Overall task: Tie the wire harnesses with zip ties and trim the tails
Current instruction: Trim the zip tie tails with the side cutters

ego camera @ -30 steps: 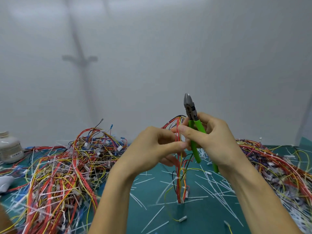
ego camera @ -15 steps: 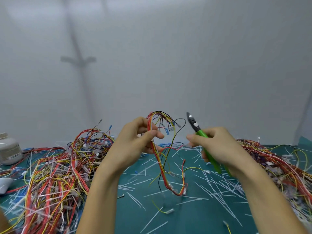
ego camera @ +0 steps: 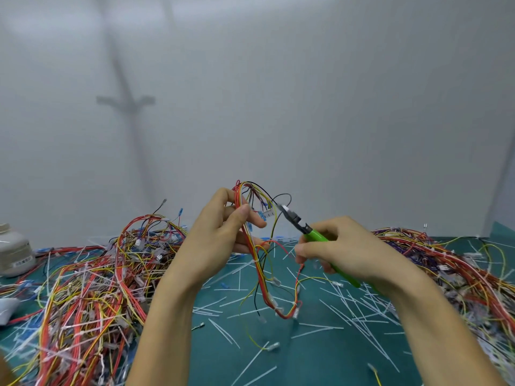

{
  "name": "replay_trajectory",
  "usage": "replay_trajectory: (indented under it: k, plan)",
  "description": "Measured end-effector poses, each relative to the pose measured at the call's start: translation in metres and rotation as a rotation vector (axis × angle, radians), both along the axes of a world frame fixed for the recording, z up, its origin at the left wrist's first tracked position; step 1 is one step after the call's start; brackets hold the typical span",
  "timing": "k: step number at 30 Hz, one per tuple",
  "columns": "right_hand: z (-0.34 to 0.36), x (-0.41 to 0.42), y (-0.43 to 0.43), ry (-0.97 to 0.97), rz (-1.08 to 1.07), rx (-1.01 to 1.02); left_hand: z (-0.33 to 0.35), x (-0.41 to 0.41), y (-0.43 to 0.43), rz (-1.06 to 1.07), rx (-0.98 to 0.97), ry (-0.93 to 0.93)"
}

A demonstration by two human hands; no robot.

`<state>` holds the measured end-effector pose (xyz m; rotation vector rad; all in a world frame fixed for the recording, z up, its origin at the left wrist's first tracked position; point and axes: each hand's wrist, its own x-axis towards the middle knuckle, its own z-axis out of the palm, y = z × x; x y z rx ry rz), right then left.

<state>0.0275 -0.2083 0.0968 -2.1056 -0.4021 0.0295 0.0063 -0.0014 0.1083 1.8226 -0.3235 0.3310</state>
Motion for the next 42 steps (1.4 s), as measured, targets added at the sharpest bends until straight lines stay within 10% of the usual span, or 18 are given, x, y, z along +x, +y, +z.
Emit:
replay_trajectory:
  k: [12, 19, 33, 42]
  plan:
    - [-0.015, 0.009, 0.030, 0.242, -0.150, 0.606, -0.003, 0.005, -0.001, -0.094, -0.045, -0.068]
    - [-0.014, 0.008, 0.033, 0.070, -0.195, 0.807, -0.008, 0.006, -0.008, -0.032, 0.053, 0.005]
    - [-0.001, -0.002, 0.026, -0.171, -0.096, 0.790, -0.010, 0.009, -0.022, 0.042, 0.017, -0.048]
    - [0.002, -0.001, 0.014, -0.262, -0.098, 0.341, -0.009, 0.013, -0.016, 0.198, -0.214, -0.057]
